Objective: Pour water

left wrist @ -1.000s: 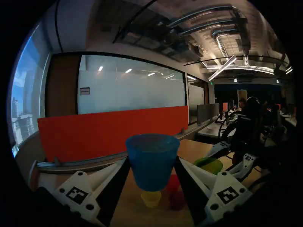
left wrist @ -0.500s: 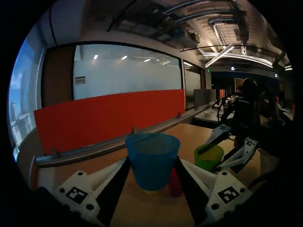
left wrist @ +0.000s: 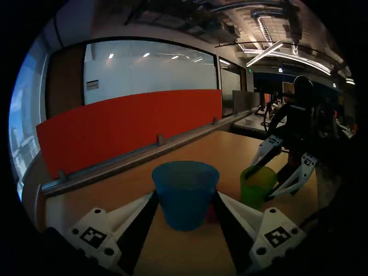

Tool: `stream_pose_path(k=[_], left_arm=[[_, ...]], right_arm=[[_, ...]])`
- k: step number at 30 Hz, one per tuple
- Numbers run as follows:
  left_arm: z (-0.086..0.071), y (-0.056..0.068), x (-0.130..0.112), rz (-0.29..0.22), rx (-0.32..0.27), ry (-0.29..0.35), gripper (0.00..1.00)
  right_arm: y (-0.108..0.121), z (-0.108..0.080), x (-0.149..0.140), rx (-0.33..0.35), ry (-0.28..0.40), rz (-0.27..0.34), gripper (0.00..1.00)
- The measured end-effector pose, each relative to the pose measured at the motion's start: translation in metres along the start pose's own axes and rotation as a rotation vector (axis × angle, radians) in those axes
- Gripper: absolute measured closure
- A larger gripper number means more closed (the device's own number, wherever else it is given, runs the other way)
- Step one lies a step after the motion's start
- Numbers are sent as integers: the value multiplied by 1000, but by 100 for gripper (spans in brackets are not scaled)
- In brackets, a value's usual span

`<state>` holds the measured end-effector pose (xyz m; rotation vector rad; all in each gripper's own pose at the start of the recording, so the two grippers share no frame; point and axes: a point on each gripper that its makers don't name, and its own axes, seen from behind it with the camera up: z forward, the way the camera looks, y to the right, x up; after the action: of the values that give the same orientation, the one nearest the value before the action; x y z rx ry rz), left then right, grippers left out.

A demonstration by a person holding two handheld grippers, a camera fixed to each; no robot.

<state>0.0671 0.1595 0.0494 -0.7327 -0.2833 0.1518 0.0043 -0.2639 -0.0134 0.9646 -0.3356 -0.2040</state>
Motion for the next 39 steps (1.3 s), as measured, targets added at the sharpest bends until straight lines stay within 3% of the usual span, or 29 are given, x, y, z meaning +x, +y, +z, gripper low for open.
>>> stream_pose_path(k=[20,39], left_arm=[[21,13,-61,60,-70,-172,18],[37,27,-115,158,-154,-334,18]], right_arm=[[-5,15,-50,54,-158,5,10],[-8,27,-93,94,-263,5,10]])
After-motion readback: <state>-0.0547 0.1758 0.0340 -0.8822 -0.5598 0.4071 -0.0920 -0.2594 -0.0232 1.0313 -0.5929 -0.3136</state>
